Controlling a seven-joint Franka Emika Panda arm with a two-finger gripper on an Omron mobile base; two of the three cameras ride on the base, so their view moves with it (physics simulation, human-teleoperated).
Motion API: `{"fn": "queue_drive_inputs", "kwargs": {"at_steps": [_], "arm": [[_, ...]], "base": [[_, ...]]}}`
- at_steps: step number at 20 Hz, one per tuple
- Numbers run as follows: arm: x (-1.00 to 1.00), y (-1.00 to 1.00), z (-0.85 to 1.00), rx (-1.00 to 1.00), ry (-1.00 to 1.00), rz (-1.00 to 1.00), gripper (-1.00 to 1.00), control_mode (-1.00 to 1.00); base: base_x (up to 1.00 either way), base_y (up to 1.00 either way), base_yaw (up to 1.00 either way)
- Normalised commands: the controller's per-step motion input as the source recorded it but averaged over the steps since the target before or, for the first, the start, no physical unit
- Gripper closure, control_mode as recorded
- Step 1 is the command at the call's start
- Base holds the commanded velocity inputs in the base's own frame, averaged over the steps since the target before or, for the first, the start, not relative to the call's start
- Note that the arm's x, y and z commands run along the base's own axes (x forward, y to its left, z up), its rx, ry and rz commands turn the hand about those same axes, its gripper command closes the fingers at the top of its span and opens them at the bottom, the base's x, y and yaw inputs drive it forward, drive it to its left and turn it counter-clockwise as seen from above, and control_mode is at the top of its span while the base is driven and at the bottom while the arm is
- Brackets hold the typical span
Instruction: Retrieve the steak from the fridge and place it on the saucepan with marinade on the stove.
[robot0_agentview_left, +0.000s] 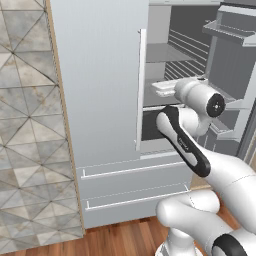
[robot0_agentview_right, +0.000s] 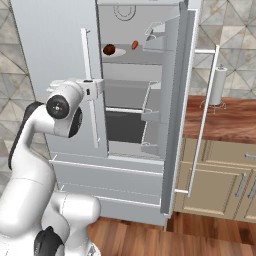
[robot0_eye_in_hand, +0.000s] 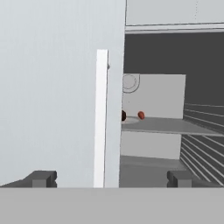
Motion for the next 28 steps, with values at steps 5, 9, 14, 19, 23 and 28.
{"fn": "queue_drive_inputs", "kwargs": {"at_steps": [5, 9, 14, 19, 23, 28], "arm": [[0.00, 0.11, 0.00, 0.00, -0.07, 0.00, -1.00, -1.00], [0.00, 0.23, 0.00, 0.00, -0.01, 0.00, -1.00, -1.00], [0.04, 0.23, 0.00, 0.00, -0.01, -0.02, -1.00, -1.00], [0.15, 0.24, 0.00, 0.01, -0.03, -0.06, -1.00, -1.00], [0.29, 0.16, 0.01, 0.00, -0.04, -0.06, -1.00, -1.00], [0.43, 0.00, 0.04, 0.04, -0.06, -0.01, -1.00, -1.00]], "base": [[0.00, 0.00, 0.00], [0.00, 0.00, 0.00], [0.00, 0.00, 0.00], [0.00, 0.00, 0.00], [0.00, 0.00, 0.00], [0.00, 0.00, 0.00]]}}
